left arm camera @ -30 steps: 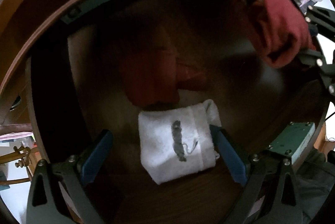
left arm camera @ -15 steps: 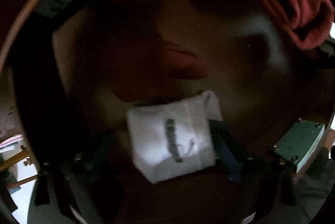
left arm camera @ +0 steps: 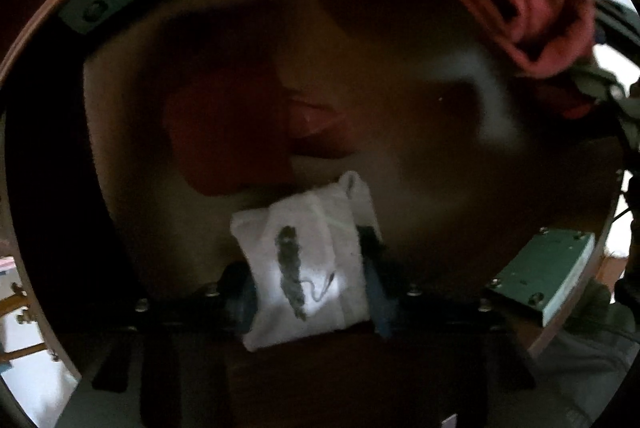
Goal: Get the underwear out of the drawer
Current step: 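Close the left gripper on the white-grey socks in the drawer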
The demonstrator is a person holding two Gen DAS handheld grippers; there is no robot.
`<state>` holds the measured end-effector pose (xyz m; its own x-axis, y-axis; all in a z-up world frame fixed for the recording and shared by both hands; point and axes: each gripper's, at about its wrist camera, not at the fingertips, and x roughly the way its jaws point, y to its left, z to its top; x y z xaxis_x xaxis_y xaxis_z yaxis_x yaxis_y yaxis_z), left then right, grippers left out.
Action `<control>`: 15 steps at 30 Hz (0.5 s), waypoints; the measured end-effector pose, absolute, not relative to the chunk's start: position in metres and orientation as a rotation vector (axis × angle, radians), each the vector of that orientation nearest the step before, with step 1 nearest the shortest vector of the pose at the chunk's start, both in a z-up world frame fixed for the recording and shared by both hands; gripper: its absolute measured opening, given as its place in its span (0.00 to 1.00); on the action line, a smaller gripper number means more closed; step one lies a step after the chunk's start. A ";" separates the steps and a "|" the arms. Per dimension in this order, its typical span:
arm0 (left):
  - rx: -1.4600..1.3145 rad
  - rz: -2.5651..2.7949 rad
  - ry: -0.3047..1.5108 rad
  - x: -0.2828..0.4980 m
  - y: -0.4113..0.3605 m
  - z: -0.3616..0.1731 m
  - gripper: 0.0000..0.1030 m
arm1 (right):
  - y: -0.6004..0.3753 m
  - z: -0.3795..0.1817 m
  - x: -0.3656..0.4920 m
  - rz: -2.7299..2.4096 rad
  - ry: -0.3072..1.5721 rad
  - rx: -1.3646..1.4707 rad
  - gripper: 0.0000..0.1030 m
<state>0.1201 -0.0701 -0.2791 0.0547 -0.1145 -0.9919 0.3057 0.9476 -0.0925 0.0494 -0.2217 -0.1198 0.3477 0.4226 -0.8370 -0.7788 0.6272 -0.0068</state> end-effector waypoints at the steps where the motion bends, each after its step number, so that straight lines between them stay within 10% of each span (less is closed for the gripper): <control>1: 0.138 -0.326 1.470 0.119 -0.069 -0.279 0.37 | -0.220 -0.122 0.050 0.814 0.920 -0.447 0.28; 15: 0.030 -0.287 1.177 0.075 -0.060 -0.253 0.30 | -0.209 -0.130 0.051 0.806 0.882 -0.464 0.28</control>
